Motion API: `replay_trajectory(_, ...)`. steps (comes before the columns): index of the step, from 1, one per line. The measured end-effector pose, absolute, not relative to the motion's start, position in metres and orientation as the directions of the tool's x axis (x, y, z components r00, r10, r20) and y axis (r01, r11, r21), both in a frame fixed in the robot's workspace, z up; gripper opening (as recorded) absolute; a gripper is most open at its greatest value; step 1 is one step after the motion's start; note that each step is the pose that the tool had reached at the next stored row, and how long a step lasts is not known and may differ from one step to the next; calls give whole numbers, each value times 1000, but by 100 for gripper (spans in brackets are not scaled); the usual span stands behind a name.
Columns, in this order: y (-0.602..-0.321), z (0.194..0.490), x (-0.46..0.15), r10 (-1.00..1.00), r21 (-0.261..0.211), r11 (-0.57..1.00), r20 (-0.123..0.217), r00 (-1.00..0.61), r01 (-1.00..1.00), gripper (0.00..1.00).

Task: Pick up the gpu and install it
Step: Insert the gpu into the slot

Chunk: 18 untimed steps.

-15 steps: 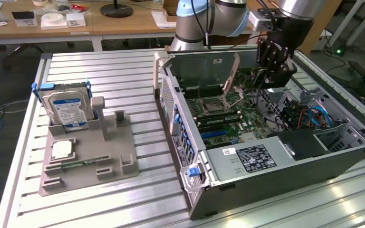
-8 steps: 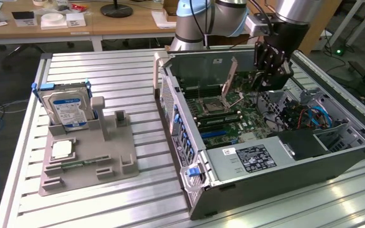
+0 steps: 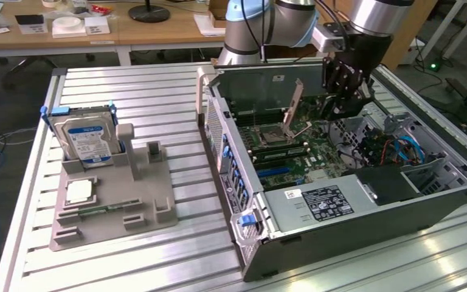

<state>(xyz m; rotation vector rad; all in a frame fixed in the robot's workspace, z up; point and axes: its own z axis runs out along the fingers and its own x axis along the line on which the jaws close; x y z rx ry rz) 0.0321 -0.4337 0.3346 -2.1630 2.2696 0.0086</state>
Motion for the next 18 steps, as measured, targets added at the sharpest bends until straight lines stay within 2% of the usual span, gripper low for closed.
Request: replay_trajectory(18, -431, 318, 11, -996, -8, 88, -14, -88, -996, 28)
